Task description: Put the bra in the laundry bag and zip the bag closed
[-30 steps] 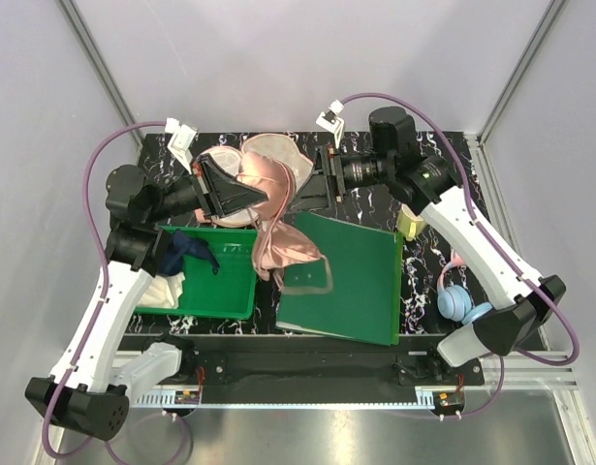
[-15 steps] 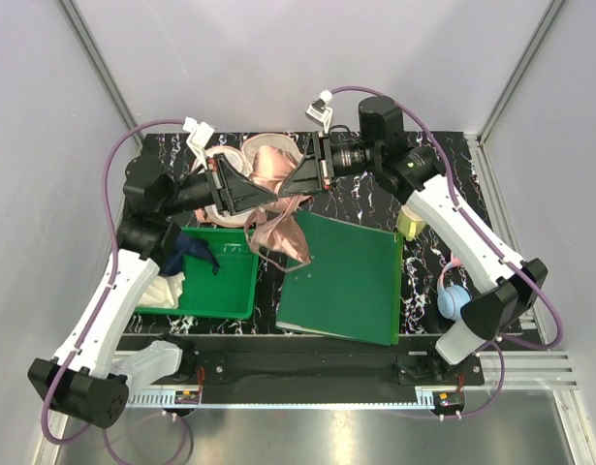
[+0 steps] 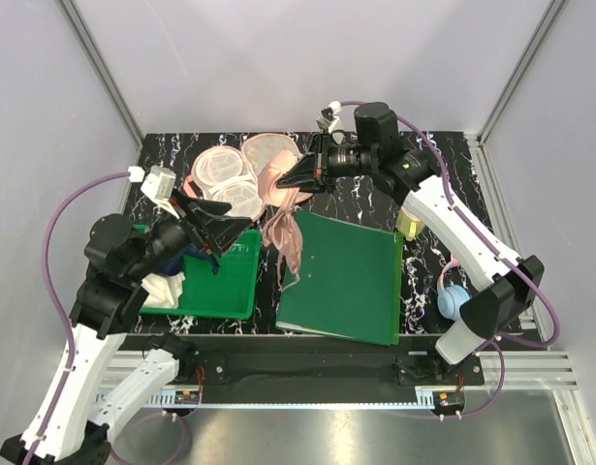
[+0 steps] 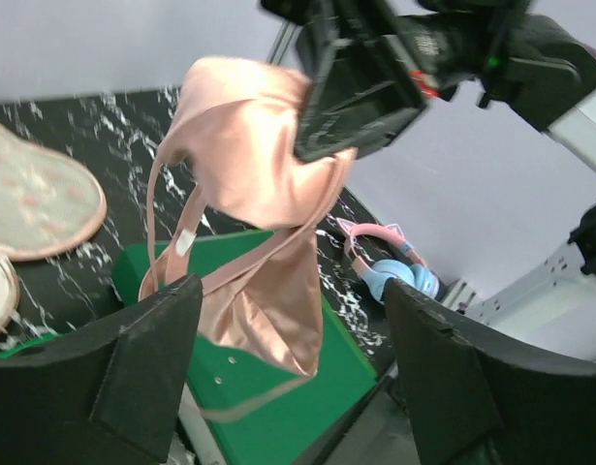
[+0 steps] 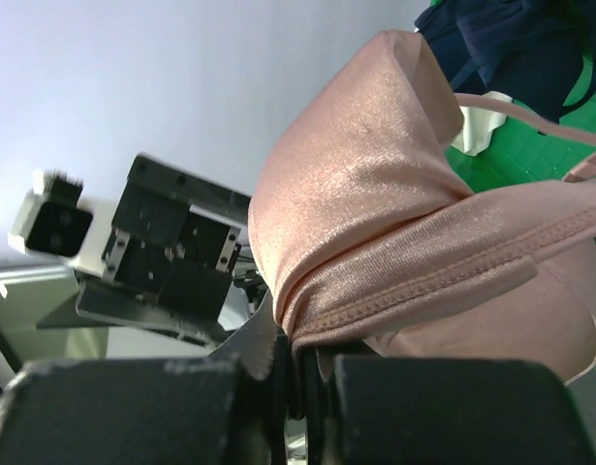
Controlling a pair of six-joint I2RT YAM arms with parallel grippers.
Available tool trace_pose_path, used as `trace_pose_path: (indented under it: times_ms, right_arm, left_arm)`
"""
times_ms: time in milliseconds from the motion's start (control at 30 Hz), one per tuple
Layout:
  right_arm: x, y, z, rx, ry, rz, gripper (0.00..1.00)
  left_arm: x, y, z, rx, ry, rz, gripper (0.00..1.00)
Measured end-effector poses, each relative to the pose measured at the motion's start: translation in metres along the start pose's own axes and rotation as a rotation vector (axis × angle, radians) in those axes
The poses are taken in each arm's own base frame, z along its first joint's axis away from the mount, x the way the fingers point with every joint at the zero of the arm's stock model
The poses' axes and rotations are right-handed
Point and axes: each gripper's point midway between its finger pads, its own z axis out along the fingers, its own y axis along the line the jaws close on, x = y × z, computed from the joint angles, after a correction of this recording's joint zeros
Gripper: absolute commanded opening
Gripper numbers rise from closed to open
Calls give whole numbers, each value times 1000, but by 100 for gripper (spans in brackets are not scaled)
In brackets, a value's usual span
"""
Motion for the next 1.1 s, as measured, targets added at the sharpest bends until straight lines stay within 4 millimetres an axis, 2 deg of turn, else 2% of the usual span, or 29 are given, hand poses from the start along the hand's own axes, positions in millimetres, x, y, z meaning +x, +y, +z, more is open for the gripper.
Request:
trace_pose_path:
  times_ms: [100, 167, 267, 367, 500, 667, 867, 1100]
  right_arm:
    - [-5, -2, 3, 14, -12, 47, 0]
    - [-9, -2, 6, 18, -18, 75, 1]
    - [-12, -1, 9, 19, -19, 110, 1]
    - [-15, 5, 9, 11, -22, 130, 1]
    - [-19, 19, 6, -11, -30, 129, 0]
    - [-21, 31, 4, -33, -34, 117, 0]
    - [-20, 32, 4, -38, -20, 122, 0]
    - [-14, 34, 3, -53, 22, 125, 0]
  left_arm:
    - [4, -8, 2, 48, 0, 76, 77]
    - [16, -7, 8, 78, 19, 132, 82]
    - [40, 2, 18, 98, 61, 205, 87]
    - [52, 15, 30, 82, 88, 251, 91]
    - [57, 30, 50, 61, 98, 288, 95]
    - [55, 40, 62, 44, 79, 336, 96]
    - [45, 38, 65, 59, 36, 402, 96]
    - [53, 28, 69, 156, 60, 455, 91]
